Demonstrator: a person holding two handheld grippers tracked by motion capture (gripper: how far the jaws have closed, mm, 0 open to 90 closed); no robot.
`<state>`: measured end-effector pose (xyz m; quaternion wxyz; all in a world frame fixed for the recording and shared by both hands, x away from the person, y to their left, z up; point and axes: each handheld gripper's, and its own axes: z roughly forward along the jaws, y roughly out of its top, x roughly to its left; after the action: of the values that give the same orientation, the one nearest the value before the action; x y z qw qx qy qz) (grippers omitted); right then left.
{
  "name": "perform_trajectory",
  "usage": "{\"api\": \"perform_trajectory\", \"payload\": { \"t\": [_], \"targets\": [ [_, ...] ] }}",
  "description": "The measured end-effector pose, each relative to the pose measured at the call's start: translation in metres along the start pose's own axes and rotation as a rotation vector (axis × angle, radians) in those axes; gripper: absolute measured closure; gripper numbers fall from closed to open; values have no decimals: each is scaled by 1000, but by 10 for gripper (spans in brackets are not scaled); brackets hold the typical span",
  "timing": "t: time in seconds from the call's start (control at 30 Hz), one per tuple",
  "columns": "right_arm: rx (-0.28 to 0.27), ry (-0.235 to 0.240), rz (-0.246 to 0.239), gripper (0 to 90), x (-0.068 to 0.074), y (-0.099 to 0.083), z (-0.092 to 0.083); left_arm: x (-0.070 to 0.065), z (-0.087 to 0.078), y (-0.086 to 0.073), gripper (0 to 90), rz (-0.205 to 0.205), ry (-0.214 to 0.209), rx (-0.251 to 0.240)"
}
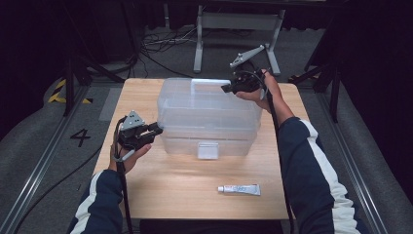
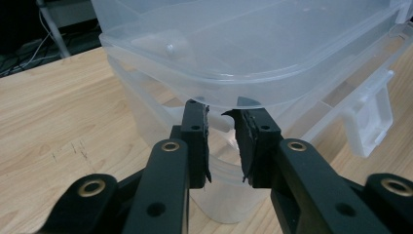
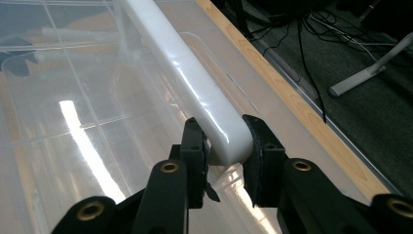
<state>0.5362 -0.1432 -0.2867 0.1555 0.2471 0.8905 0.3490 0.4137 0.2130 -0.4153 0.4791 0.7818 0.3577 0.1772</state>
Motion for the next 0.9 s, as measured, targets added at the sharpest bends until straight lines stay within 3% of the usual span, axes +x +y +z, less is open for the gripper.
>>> {"api": "perform_trajectory", "payload": {
  "t": [0.23,0.37,0.5,0.63,0.77,0.83,0.9],
  "targets": [
    [2,-3,-9,730,2,-2,-1,-2,4,1,843,29,20,19],
    [-26,-5,-21,719,2,-5,-9,-2,4,1,899,33,10,17],
    [-32,-42,-46,704,4,-8,-21,-3,4,2,900,45,11,25],
    [-99,-91,-27,682,-2,-25,-45,-4,4,3,900,51,23,27],
    [-116,-121,-16,658,-7,-39,-57,-4,4,3,900,56,21,27],
    [-115,-160,-23,649,-10,-53,-66,-3,4,3,900,57,19,28],
    [-146,-173,1,612,-15,-72,-79,-4,4,3,900,58,21,28]
  ]
}}
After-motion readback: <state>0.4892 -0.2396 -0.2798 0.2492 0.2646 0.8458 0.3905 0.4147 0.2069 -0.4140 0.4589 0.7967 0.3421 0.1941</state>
